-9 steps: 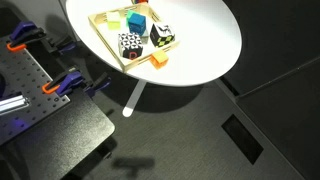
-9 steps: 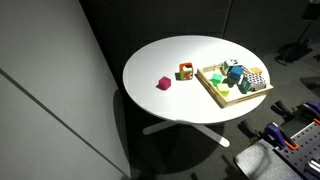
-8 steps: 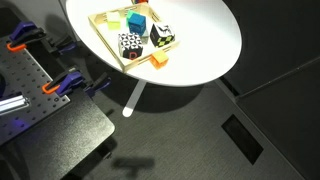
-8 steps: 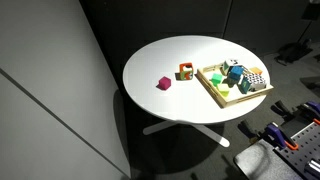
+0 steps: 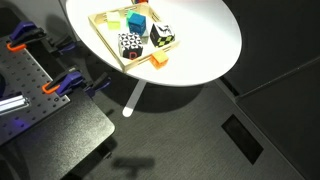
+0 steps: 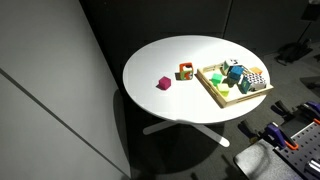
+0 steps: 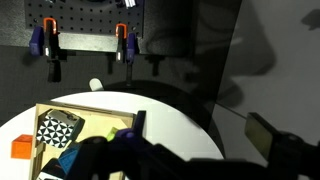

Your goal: Pick up the orange block on the right of the table and place it in the wooden tray

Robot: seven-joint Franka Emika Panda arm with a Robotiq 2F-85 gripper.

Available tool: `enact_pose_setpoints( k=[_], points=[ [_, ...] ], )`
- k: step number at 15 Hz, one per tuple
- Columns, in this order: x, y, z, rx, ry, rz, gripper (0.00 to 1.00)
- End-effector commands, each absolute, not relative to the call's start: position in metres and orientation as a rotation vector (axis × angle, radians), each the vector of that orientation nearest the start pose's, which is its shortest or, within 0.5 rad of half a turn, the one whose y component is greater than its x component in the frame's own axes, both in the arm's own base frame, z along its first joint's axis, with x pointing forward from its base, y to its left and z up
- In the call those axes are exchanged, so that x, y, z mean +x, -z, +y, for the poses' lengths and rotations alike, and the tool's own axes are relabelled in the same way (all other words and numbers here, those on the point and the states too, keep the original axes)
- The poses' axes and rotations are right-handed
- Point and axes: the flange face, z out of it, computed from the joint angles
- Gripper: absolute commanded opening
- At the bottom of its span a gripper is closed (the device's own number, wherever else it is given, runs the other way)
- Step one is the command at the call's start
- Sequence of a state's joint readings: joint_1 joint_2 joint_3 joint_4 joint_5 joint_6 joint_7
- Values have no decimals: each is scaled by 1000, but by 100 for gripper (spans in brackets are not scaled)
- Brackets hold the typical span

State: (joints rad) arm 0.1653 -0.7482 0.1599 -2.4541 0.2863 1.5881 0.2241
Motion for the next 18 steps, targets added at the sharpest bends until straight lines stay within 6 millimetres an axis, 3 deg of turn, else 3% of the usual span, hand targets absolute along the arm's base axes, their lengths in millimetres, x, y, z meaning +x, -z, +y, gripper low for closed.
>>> enact_pose_setpoints(
  k=[1,11,18],
  points=[
    [299,-527,132,-3003,-224,13,100],
    [353,-507,89,-3034,-32,255,100],
    [389,-468,49,-3093,49,369,100]
  ],
)
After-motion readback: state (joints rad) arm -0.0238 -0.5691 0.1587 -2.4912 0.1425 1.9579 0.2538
